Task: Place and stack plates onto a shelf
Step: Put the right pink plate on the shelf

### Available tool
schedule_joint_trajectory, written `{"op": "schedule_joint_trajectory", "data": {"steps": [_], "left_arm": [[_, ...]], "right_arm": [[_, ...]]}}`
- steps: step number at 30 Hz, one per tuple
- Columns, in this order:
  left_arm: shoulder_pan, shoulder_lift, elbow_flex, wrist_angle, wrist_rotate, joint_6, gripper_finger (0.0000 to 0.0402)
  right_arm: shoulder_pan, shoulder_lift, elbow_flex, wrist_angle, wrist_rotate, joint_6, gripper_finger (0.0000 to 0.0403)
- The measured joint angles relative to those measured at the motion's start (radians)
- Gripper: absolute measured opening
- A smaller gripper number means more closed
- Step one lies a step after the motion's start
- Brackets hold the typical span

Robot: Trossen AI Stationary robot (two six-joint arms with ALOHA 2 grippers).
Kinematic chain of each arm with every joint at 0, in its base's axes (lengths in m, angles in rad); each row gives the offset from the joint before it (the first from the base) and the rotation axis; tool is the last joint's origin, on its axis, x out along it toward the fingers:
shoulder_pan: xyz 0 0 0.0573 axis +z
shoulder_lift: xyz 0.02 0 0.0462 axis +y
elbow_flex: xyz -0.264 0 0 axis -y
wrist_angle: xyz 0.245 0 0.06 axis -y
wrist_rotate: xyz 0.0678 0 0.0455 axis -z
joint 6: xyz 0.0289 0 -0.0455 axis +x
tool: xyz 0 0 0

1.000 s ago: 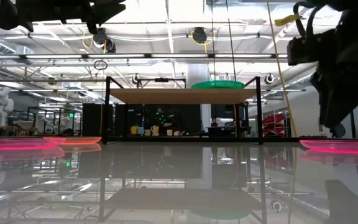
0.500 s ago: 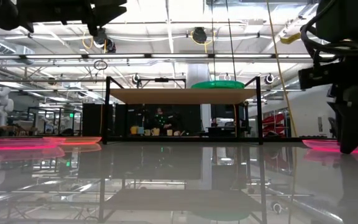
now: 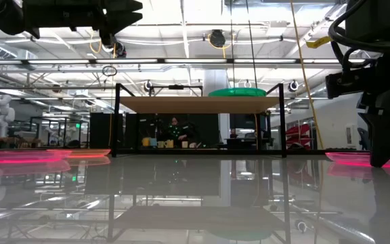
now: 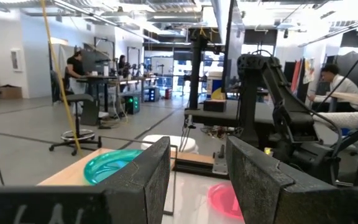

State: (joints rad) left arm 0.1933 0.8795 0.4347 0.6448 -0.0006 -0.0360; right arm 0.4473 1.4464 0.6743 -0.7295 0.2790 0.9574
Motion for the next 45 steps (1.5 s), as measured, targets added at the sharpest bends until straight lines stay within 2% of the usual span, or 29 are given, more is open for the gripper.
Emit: {"op": "schedule_joint_trajectory", "data": {"steps": [4, 10, 15, 20, 25, 30, 35, 40, 45], "left_arm": [[-0.025, 0.0, 0.0, 0.008, 0.001, 0.0, 0.0161], [-0.045, 0.0, 0.0, 0.01, 0.001, 0.005, 0.0161], [-0.045, 0.0, 0.0, 0.013, 0.001, 0.005, 0.0161], [-0.045, 0.0, 0.0, 0.013, 0.001, 0.005, 0.0161], [-0.046, 0.0, 0.0, 0.013, 0.001, -0.001, 0.0161], [-0.059, -0.001, 0.0, 0.013, 0.002, 0.004, 0.0161], [-0.068, -0.001, 0.0, 0.024, 0.002, 0.005, 0.0161], [-0.08, -0.001, 0.0, 0.085, 0.002, 0.031, 0.0161], [-0.083, -0.001, 0.0, 0.128, 0.002, 0.078, 0.0161]], "right_arm": [[0.0, -0.015, 0.001, 0.005, -0.003, 0.0, 0.0007], [-0.001, -0.088, 0.047, -0.011, 0.0, -0.005, 0.0003], [-0.001, -0.163, 0.113, 0.017, 0.004, -0.079, 0.0001], [-0.001, -0.224, 0.147, 0.185, 0.034, -0.219, 0.0], [-0.03, -0.259, 0.149, 0.428, 0.037, -0.399, 0.0], [-0.121, -0.263, 0.15, 0.654, 0.047, -0.581, 0.0], [-0.267, -0.263, 0.15, 0.785, 0.098, -0.71, 0.0], [-0.427, -0.251, 0.159, 0.941, 0.001, -0.804, 0.0], [-0.54, -0.188, 0.272, 0.941, -0.099, -0.863, 0.0]]}}
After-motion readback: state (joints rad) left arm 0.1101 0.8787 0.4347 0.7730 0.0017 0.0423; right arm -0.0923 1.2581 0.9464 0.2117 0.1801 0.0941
